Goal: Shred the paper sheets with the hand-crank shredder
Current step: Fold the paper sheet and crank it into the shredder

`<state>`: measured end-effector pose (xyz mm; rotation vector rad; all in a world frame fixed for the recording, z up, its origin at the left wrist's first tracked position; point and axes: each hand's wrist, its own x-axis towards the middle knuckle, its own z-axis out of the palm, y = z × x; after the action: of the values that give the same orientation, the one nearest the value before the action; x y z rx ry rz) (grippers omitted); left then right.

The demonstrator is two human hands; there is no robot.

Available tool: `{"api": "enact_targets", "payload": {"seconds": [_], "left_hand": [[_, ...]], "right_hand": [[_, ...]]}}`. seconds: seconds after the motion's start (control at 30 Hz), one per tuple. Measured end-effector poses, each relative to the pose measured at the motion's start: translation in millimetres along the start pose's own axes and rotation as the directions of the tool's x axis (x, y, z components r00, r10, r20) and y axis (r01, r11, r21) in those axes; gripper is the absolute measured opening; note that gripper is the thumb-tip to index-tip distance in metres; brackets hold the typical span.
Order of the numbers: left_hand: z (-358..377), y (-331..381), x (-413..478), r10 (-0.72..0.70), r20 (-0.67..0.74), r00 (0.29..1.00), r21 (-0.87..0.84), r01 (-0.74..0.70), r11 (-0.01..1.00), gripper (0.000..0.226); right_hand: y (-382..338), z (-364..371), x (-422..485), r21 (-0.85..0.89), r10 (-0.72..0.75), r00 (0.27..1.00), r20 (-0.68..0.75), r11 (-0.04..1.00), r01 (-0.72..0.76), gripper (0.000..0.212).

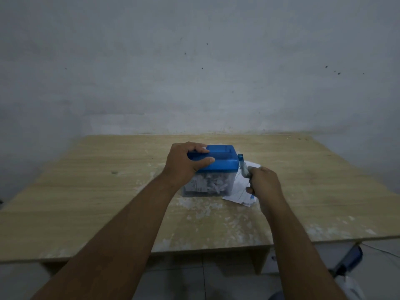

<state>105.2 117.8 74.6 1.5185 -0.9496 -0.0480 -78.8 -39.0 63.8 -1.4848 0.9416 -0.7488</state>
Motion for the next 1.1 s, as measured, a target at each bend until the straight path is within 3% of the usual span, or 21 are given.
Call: {"api": "enact_targets", "payload": {"seconds": [0.3, 0.43, 0.57, 0.77, 0.8, 0.87, 0.97, 1.1], "left_hand": [[-6.8, 0.0, 4.3, 0.005, 0.038, 0.999, 0.076, -0.008, 0.997, 0.025], [-7.0, 2.1, 3.8, -0.006, 0.047, 0.999, 0.066, 0.003, 0.998, 0.025], [-6.3, 2.5, 2.8, 0.000, 0.042, 0.999, 0.058, -0.002, 0.998, 0.026], [-2.4, 2.0, -1.0, 0.019, -0.005, 1.000, 0.042, -0.019, 0.999, 0.028], [-1.9, 1.4, -1.2, 0.026, -0.011, 1.000, 0.043, -0.026, 0.999, 0.028], [-1.6, 0.7, -0.8, 0.021, -0.011, 1.000, 0.026, -0.021, 0.999, 0.028], [-1.8, -0.6, 0.6, 0.012, 0.003, 1.000, 0.012, -0.012, 1.000, 0.027], [1.4, -0.2, 0.1, 0.012, -0.014, 1.000, 0.025, -0.011, 1.000, 0.025]], "right_hand": [[-76.1, -4.9, 22.3, -0.053, -0.193, 0.974, 0.120, 0.978, 0.201, 0.031], [-86.7, 8.6, 45.8, -0.068, -0.203, 0.966, 0.159, 0.974, 0.215, 0.035], [-74.4, 22.9, 60.7, -0.142, -0.143, 0.977, 0.156, 0.976, 0.166, 0.031], [-7.6, 29.7, 68.9, -0.370, 0.110, 0.978, 0.176, 0.928, -0.038, 0.011], [1.8, 25.6, 63.2, -0.400, 0.070, 0.986, 0.153, 0.917, -0.003, 0.016], [9.9, 22.8, 38.5, -0.219, 0.030, 0.996, 0.088, 0.976, -0.010, 0.019], [16.0, 13.0, 9.1, -0.146, -0.016, 1.000, -0.012, 0.989, 0.014, 0.033], [-6.4, -0.8, -16.5, -0.059, -0.127, 0.992, -0.026, 0.990, 0.125, 0.029]]}}
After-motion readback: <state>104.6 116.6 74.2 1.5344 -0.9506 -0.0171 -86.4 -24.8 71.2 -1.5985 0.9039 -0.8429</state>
